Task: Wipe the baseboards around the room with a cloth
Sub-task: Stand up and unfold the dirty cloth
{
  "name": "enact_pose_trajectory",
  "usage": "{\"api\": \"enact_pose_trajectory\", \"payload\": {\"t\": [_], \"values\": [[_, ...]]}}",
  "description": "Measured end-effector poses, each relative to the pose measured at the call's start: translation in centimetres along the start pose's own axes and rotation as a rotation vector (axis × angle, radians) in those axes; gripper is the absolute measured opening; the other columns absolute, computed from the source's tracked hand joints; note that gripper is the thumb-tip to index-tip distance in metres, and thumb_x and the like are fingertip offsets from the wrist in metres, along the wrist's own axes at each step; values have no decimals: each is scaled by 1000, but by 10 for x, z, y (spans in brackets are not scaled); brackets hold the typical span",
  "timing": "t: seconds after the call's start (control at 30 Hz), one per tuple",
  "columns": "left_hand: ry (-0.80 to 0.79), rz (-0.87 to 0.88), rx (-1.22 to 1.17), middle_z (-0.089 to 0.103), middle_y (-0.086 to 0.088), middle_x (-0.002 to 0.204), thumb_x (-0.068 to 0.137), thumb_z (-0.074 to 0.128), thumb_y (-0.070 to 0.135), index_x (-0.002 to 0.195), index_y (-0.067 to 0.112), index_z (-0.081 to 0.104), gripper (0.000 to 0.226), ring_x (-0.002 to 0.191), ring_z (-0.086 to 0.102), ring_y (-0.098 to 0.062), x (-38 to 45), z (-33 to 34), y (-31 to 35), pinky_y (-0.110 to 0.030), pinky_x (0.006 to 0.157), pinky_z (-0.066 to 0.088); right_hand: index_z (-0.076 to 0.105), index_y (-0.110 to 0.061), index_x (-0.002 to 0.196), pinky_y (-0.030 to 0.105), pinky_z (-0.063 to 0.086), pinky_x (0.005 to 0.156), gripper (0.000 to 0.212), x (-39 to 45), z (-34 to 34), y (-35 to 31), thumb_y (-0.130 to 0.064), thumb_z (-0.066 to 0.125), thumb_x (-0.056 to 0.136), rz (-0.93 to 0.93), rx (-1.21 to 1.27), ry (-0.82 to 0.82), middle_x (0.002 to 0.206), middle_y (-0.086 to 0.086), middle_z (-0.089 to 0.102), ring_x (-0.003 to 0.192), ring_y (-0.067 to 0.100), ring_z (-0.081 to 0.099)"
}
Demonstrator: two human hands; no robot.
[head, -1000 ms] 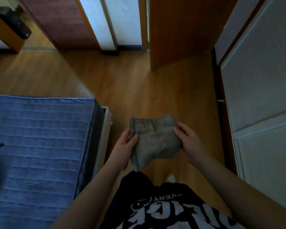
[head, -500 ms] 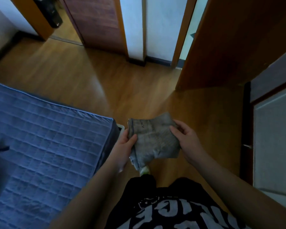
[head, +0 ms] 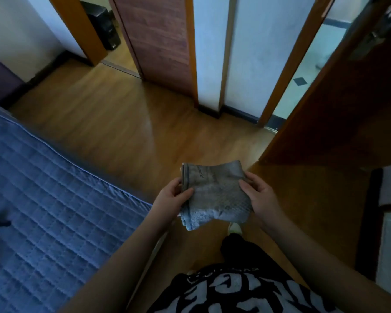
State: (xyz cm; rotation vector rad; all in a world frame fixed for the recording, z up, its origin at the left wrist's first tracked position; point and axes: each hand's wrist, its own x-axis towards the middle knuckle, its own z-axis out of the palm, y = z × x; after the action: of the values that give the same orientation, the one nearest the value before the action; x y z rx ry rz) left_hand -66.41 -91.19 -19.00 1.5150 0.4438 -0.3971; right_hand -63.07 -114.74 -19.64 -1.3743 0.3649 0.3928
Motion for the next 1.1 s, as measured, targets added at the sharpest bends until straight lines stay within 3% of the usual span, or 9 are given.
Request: {"api": "enact_pose_trajectory", "payload": {"t": [0.1,0.2,0.3,0.4,0.5,0.67,0.83,1.0,1.1], "values": [[67,-28,-31,74,9,104,95,66,24,111,36,65,20,93,73,-13,28,9,30,-27,73,59,72,-38,103,28,59,70,22,42,-4,-33,-19,65,93,38,-18,-65,100,-6,74,91,16,72],[136,2,-25,74,16,101,95,65,27,110,39,63,19,91,72,-6,53,11,59,-21,70,58,72,-48,96,29,59,71,27,88,2,-67,-23,64,94,52,-79,-178,97,-12,73,90,14,72],[228,-5,-153,74,6,105,95,66,24,111,33,64,19,96,72,-14,74,6,77,-34,81,60,71,-40,107,35,59,77,24,129,20,-89,-21,62,95,64,-103,-235,101,-6,73,93,17,72],[288,-42,-319,73,0,112,94,67,22,121,27,63,27,102,72,-21,92,-13,89,-44,87,58,71,-32,111,33,58,77,24,164,50,-103,-17,61,96,51,-121,-304,103,-1,73,95,19,71],[327,-41,-446,73,-2,113,91,69,18,124,25,62,34,103,71,-23,112,-45,98,-44,86,59,70,-32,113,33,58,79,24,202,90,-111,-18,62,95,54,-162,-362,108,0,72,99,18,70],[394,4,-552,74,-3,110,87,71,15,124,25,60,40,103,71,-24,155,-107,114,-42,84,59,67,-37,113,23,58,69,23,265,168,-133,-23,64,94,58,-250,-474,106,-10,72,95,12,71],[466,34,-593,74,1,109,86,73,20,121,32,63,39,102,71,-22,195,-162,139,-39,79,60,69,-42,104,25,58,72,21,316,235,-158,-24,66,93,98,-270,-528,106,-13,72,97,11,70],[480,21,-562,73,0,108,90,70,18,124,29,61,37,101,72,-23,240,-201,174,-40,81,60,62,-34,119,28,57,71,28,372,277,-171,-25,67,92,144,-255,-474,110,-5,69,92,10,71],[504,20,-576,73,-1,108,92,67,13,124,27,62,34,101,72,-23,275,-215,198,-42,83,60,66,-39,112,27,58,67,23,412,298,-182,-26,66,93,170,-255,-491,106,-5,72,91,12,72]]}}
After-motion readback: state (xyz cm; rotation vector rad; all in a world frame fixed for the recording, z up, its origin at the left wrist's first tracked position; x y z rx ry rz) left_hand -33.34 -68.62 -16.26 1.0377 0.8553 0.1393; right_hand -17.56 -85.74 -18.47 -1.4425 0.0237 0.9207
